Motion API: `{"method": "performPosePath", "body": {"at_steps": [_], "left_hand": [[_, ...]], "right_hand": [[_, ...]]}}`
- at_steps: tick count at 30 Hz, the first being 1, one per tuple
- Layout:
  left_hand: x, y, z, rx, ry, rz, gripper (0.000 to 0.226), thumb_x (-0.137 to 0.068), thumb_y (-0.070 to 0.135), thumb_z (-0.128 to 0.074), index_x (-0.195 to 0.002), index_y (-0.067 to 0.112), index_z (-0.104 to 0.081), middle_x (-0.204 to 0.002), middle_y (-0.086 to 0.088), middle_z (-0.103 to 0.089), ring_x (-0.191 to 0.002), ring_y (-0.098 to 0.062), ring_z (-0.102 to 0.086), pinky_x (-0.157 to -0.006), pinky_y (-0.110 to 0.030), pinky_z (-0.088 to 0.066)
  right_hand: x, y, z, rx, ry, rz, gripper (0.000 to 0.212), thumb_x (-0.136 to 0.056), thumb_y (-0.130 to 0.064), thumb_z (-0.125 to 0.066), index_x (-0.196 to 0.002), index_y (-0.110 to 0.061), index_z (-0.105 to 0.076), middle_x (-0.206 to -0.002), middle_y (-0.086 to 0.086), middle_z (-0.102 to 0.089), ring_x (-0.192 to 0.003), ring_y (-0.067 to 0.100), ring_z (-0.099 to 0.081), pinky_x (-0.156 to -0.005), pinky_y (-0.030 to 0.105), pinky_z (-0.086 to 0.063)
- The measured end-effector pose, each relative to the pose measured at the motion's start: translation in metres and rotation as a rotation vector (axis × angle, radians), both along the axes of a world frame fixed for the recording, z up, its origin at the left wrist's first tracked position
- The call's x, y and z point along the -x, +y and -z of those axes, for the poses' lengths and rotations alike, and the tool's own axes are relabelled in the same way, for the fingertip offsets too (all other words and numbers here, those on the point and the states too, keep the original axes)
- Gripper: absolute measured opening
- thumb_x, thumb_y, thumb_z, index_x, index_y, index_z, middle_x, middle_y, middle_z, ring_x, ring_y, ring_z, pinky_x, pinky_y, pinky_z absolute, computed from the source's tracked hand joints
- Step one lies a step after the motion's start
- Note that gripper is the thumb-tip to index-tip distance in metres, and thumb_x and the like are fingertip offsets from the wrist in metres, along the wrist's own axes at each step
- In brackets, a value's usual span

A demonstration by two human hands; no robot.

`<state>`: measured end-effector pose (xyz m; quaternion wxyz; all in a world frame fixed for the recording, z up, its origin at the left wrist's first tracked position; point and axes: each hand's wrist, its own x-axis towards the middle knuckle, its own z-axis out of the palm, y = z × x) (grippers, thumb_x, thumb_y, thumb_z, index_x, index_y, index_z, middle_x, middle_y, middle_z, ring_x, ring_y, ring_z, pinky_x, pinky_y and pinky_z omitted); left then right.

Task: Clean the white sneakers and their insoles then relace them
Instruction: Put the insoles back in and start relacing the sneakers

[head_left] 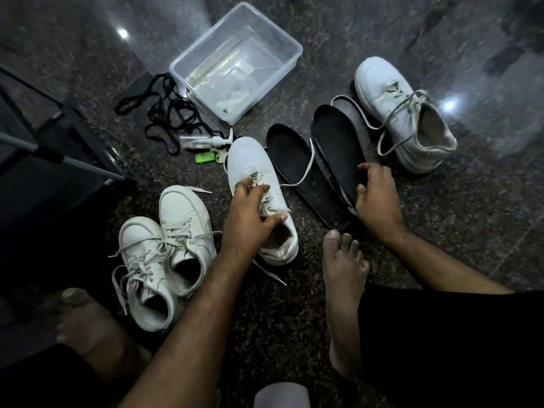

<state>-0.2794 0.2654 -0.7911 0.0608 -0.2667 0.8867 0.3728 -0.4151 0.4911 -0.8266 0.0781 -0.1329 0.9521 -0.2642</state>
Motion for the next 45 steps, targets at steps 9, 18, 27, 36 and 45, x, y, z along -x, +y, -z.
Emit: {"method": "performPosePath", "body": {"at_steps": [9, 18, 27, 36, 45], "left_hand": [[0.007, -0.015, -0.009, 0.143, -0.115, 0.164, 0.086, -0.071, 0.006, -0.080, -0.147, 0.019, -0.041, -0.146, -0.001, -0.039, -0.125, -0.026, -0.053, -0.103, -0.044, -0.047], [-0.007, -0.017, -0.001, 0.003, 0.184, -0.083, 0.023, -0.092, 0.010, -0.065, -0.107, 0.006, -0.048, -0.103, -0.008, -0.066, -0.092, -0.025, -0.064, -0.080, -0.029, -0.047], [-0.010, -0.019, 0.010, -0.092, 0.255, -0.227, 0.021, -0.086, 0.018, -0.072, -0.087, 0.019, -0.051, -0.087, 0.001, -0.068, -0.076, -0.021, -0.067, -0.072, -0.041, -0.056], [-0.020, -0.018, 0.012, 0.134, 0.292, 0.109, 0.010, -0.079, 0.008, -0.074, -0.088, 0.012, -0.073, -0.130, -0.001, -0.061, -0.110, -0.016, -0.063, -0.086, -0.033, -0.055], [-0.019, 0.009, 0.010, 0.399, -0.152, 0.197, 0.049, -0.099, 0.047, -0.027, -0.139, 0.026, -0.044, -0.138, -0.021, -0.054, -0.119, -0.040, -0.055, -0.084, -0.034, -0.039]], "right_hand": [[-0.025, -0.028, 0.002, -0.308, -0.007, -0.394, 0.060, -0.088, -0.036, -0.066, -0.139, -0.012, -0.043, -0.125, 0.013, -0.046, -0.108, 0.034, -0.050, -0.087, 0.046, -0.051], [-0.004, -0.057, 0.001, -0.222, -0.173, -0.214, 0.067, -0.080, -0.028, -0.079, -0.133, -0.011, -0.040, -0.119, 0.017, -0.056, -0.110, 0.038, -0.056, -0.087, 0.045, -0.049], [0.014, -0.059, -0.073, 0.528, -1.007, 0.107, 0.023, -0.095, -0.016, -0.055, -0.075, -0.008, -0.065, -0.065, 0.007, -0.065, -0.050, 0.013, -0.060, -0.050, 0.024, -0.045], [-0.019, -0.037, -0.052, 0.872, -1.267, 0.031, 0.035, -0.079, 0.000, -0.049, -0.111, -0.012, -0.059, -0.094, 0.008, -0.065, -0.084, 0.020, -0.062, -0.081, 0.034, -0.050], [-0.050, -0.068, -0.046, 0.448, -0.764, -0.353, 0.029, -0.080, -0.011, -0.049, -0.105, -0.013, -0.063, -0.094, 0.006, -0.067, -0.088, 0.015, -0.063, -0.081, 0.036, -0.051]]}}
